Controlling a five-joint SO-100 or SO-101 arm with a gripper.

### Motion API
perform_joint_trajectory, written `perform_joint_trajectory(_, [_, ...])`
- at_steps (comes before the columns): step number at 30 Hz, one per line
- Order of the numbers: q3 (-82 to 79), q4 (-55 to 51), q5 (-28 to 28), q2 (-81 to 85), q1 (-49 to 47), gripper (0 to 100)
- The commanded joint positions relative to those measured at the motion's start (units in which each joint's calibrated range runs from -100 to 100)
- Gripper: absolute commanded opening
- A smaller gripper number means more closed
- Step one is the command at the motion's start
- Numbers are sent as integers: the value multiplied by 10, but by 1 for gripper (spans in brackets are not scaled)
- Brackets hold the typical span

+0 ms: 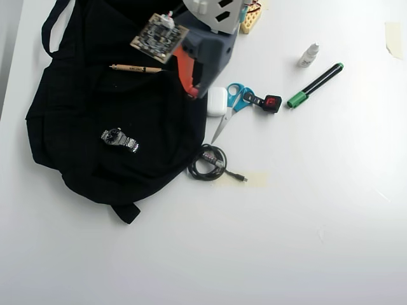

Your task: Put the usb stick into the black bag

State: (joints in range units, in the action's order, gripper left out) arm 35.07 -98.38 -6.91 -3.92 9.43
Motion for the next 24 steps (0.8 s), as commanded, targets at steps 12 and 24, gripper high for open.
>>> perform_joint_trajectory(12, [-117, 54, 36, 23, 212, 2])
perform_joint_trajectory(24, [-328, 230, 33, 25, 245, 32])
